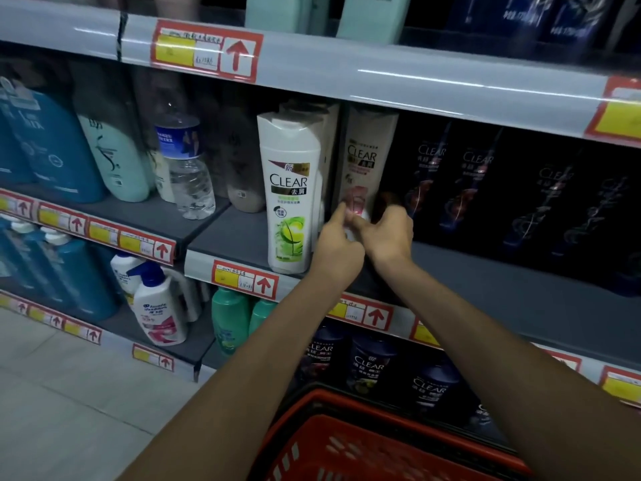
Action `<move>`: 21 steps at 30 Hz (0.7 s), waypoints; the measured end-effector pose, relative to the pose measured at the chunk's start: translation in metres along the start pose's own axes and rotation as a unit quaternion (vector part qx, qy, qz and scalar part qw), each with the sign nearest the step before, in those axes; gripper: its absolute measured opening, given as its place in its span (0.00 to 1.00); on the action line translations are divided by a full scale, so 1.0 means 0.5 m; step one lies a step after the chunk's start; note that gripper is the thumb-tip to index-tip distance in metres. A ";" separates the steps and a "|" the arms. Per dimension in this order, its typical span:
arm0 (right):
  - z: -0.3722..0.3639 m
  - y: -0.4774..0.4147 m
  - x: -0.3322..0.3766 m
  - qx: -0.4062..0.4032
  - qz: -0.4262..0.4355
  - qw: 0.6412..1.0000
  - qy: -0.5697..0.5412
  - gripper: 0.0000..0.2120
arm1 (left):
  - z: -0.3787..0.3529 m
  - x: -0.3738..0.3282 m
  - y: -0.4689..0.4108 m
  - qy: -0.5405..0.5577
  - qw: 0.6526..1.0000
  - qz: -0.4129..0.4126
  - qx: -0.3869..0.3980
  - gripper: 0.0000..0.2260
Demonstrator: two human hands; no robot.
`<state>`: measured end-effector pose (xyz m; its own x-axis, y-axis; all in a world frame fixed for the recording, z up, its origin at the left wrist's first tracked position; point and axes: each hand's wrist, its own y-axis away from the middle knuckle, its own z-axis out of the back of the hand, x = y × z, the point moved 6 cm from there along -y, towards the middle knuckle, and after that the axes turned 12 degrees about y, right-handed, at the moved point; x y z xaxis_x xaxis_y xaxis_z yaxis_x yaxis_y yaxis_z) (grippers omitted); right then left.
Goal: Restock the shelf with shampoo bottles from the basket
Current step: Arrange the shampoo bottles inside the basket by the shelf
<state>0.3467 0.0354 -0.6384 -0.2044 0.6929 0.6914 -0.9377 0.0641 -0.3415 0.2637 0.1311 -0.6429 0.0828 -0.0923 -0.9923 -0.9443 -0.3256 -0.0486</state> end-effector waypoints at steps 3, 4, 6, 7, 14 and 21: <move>0.008 0.007 0.010 0.012 -0.010 1.000 0.017 0.23 | 0.001 -0.011 0.014 -0.021 1.000 0.002 0.016 0.30; 0.012 0.010 0.011 0.023 -0.017 0.999 0.022 0.24 | 0.002 -0.015 0.022 -0.025 0.999 0.003 0.021 0.28; 0.026 0.021 0.012 0.049 -0.030 0.998 0.041 0.25 | 0.009 -0.018 0.030 -0.041 0.999 0.005 0.024 0.27; 0.036 0.029 0.011 0.063 -0.032 0.996 0.054 0.26 | 0.012 -0.019 0.033 -0.047 0.999 0.008 0.025 0.29; 0.157 0.123 0.008 0.156 0.019 0.976 0.150 0.39 | 0.024 -0.072 0.110 -0.124 0.989 -0.015 0.076 0.33; 0.293 0.224 -0.010 0.221 0.061 0.933 0.275 0.52 | 0.045 -0.132 0.237 -0.352 0.926 -0.084 0.109 0.36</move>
<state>0.2017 -0.0660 -0.5866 -0.2569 0.9475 0.1903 -0.9658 -0.2587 -0.0154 0.1392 0.1199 -0.5856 0.0797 0.6031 -0.7936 -0.9850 -0.0744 -0.1555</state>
